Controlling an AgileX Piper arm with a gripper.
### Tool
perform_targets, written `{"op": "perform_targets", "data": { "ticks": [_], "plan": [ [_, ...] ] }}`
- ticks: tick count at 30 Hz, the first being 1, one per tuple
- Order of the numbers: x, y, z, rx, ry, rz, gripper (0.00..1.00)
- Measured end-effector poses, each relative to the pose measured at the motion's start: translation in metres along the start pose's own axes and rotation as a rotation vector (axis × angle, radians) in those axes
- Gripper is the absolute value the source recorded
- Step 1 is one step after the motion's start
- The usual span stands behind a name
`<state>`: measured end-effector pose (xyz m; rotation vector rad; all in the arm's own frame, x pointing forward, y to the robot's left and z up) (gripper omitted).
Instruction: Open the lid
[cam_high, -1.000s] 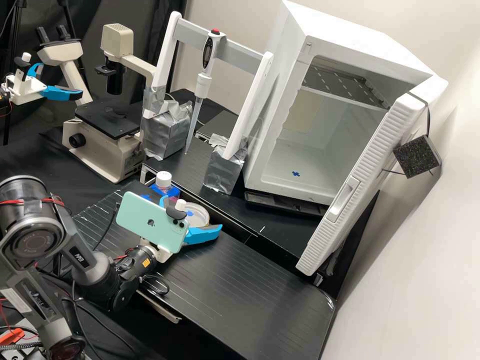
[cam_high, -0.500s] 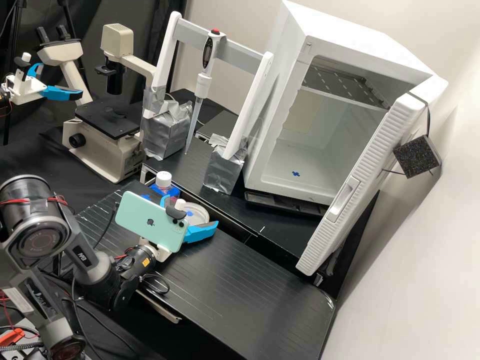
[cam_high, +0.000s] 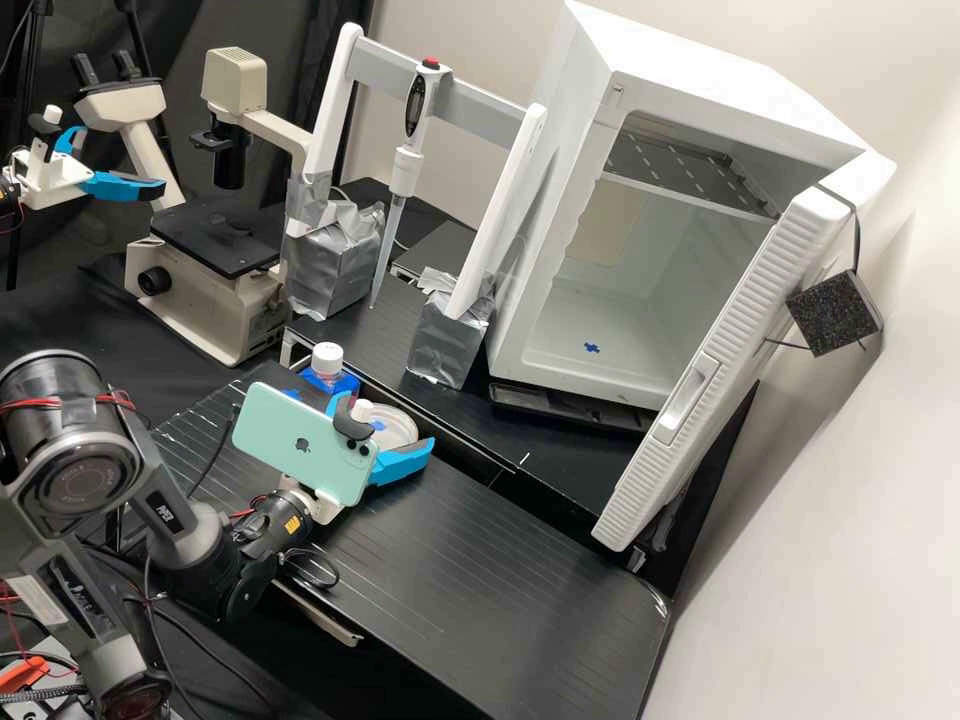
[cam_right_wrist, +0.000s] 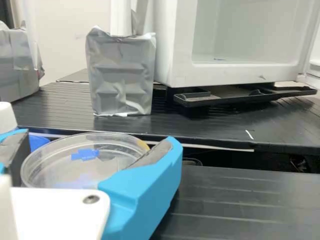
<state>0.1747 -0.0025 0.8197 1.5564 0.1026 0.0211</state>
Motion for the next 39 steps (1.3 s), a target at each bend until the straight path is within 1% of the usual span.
{"op": "perform_targets", "data": {
  "ticks": [16, 20, 22, 28, 33, 35, 39],
  "plan": [
    [-0.001, 0.001, 0.0, -0.004, 0.003, -0.002, 0.0],
    [-0.003, 0.004, -0.001, -0.018, 0.011, 0.01, 0.0],
    [-0.004, 0.006, -0.002, -0.007, 0.016, 0.014, 0.0],
    [-0.009, 0.011, -0.006, -0.004, 0.041, 0.028, 0.0],
    [-0.018, 0.021, -0.012, 0.01, 0.066, 0.071, 0.0],
    [-0.022, 0.026, -0.015, 0.016, 0.075, 0.107, 0.0],
    [-0.028, 0.035, -0.015, 0.025, 0.061, 0.175, 0.0]
  ]
}}
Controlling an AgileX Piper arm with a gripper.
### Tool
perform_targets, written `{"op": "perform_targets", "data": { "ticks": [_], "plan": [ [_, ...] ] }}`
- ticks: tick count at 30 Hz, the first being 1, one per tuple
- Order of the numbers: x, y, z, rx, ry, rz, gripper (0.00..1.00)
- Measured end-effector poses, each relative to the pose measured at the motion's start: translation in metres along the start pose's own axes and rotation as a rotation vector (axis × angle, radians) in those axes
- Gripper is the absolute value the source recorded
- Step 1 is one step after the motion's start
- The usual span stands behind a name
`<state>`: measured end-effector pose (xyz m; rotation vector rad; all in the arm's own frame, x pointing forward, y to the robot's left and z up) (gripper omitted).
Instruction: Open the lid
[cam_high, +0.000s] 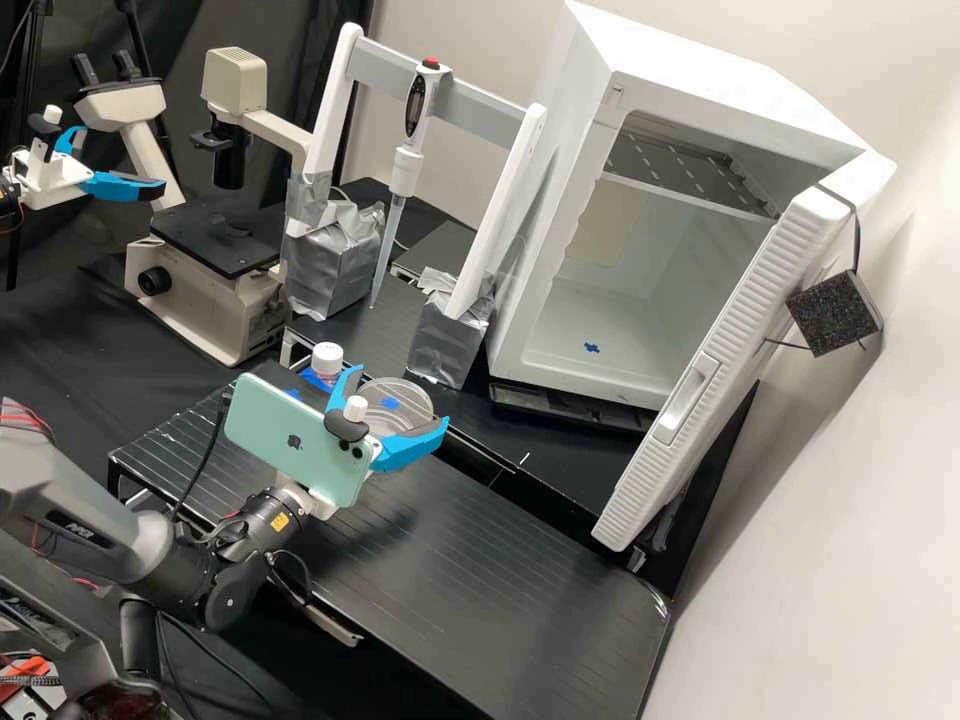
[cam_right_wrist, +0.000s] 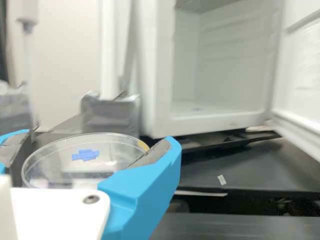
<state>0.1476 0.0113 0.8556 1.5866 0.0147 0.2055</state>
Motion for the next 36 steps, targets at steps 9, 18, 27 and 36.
{"op": "perform_targets", "data": {
  "ticks": [9, 18, 27, 36],
  "plan": [
    [-0.002, 0.011, 0.024, 0.054, -0.14, 0.089, 0.0],
    [0.005, 0.015, 0.049, 0.112, -0.243, 0.091, 0.0],
    [0.01, 0.015, 0.06, 0.078, -0.287, 0.091, 0.0],
    [0.016, 0.014, 0.068, 0.024, -0.314, 0.088, 1.0]
  ]
}}
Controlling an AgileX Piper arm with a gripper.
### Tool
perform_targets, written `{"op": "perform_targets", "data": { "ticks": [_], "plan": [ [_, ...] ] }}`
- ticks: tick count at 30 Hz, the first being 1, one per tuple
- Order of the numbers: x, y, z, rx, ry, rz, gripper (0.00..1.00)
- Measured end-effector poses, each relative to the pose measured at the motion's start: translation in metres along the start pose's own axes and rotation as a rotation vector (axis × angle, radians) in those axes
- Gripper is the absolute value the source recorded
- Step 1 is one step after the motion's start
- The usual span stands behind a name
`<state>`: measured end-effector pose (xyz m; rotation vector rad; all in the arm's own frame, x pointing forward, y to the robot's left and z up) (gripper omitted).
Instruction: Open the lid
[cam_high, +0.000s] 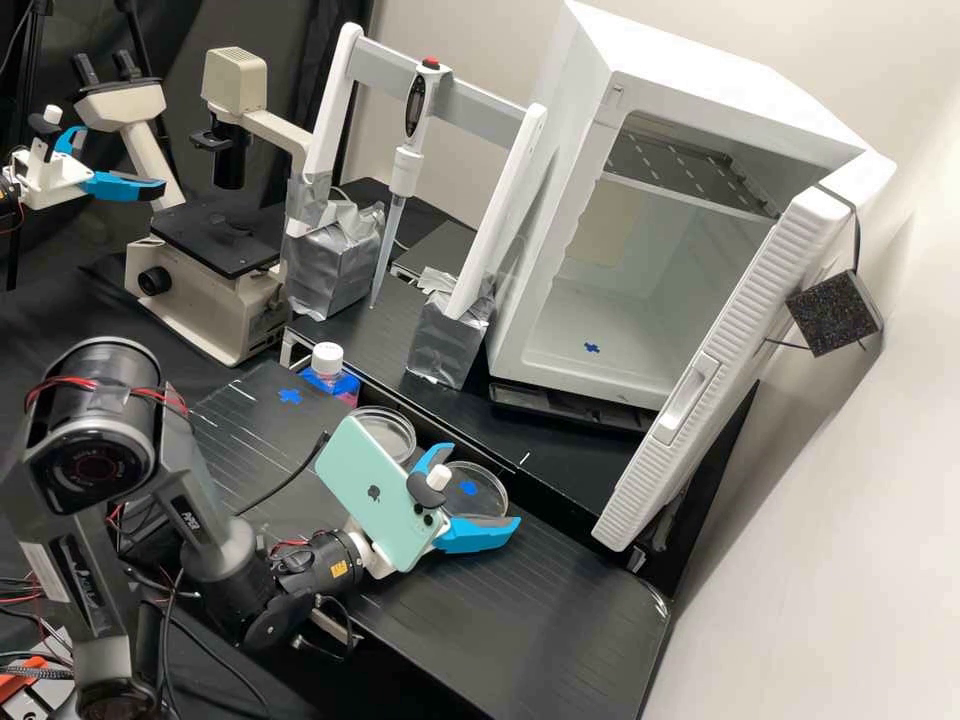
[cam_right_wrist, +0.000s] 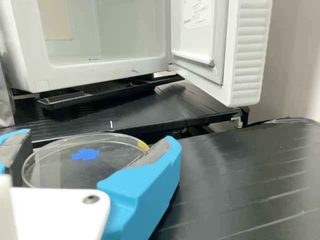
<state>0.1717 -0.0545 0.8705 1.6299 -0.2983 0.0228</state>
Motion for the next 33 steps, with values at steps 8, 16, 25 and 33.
{"op": "perform_targets", "data": {
  "ticks": [8, 16, 25, 33],
  "plan": [
    [0.004, -0.003, 0.002, -0.006, -0.011, 0.003, 1.0],
    [0.007, -0.002, 0.002, -0.003, -0.005, 0.009, 1.0],
    [0.0, 0.008, -0.006, 0.007, 0.013, 0.06, 1.0],
    [-0.035, 0.016, -0.044, 0.045, 0.18, 0.18, 1.0]
  ]
}}
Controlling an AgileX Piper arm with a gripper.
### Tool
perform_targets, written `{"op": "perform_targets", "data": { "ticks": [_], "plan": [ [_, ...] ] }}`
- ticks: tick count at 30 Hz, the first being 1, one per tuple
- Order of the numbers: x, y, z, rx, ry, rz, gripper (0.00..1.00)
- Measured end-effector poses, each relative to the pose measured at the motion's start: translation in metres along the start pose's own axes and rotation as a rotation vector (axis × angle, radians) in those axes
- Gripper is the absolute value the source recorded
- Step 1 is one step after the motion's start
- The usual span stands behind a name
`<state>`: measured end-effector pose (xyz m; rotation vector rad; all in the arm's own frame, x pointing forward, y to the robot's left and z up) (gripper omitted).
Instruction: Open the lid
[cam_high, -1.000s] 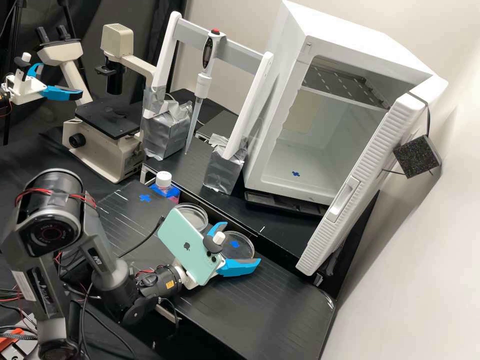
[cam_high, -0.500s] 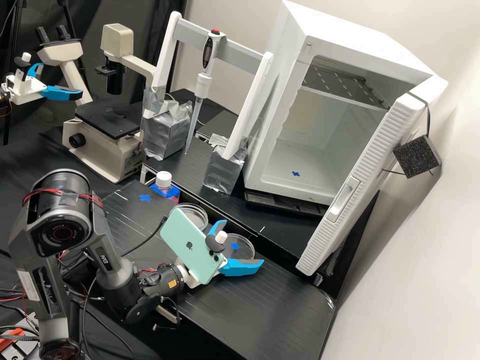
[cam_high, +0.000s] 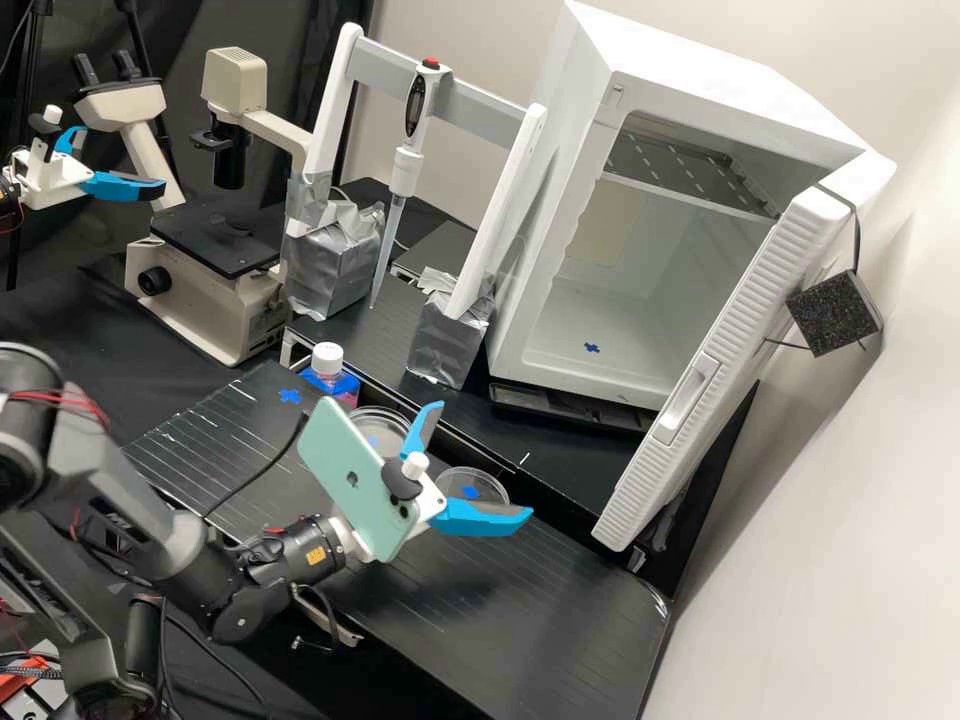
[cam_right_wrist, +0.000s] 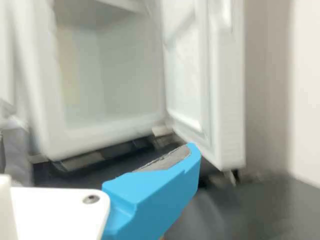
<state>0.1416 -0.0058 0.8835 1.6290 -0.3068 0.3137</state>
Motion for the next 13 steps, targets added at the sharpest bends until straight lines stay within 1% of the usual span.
{"op": "perform_targets", "data": {
  "ticks": [2, 3, 5, 6, 9, 10, 11, 13],
  "plan": [
    [-0.005, 0.0, -0.016, 0.0, 0.086, 0.008, 1.0],
    [-0.008, -0.002, -0.028, 0.017, 0.157, 0.002, 1.0],
    [-0.011, -0.006, -0.041, 0.044, 0.236, -0.016, 1.0],
    [-0.012, -0.009, -0.047, 0.065, 0.277, -0.032, 1.0],
    [-0.013, -0.02, -0.057, 0.117, 0.342, -0.081, 1.0],
    [-0.013, -0.024, -0.06, 0.121, 0.351, -0.093, 1.0],
    [-0.013, -0.028, -0.061, 0.11, 0.354, -0.104, 1.0],
    [-0.011, -0.034, -0.061, 0.103, 0.345, -0.121, 1.0]
  ]
}}
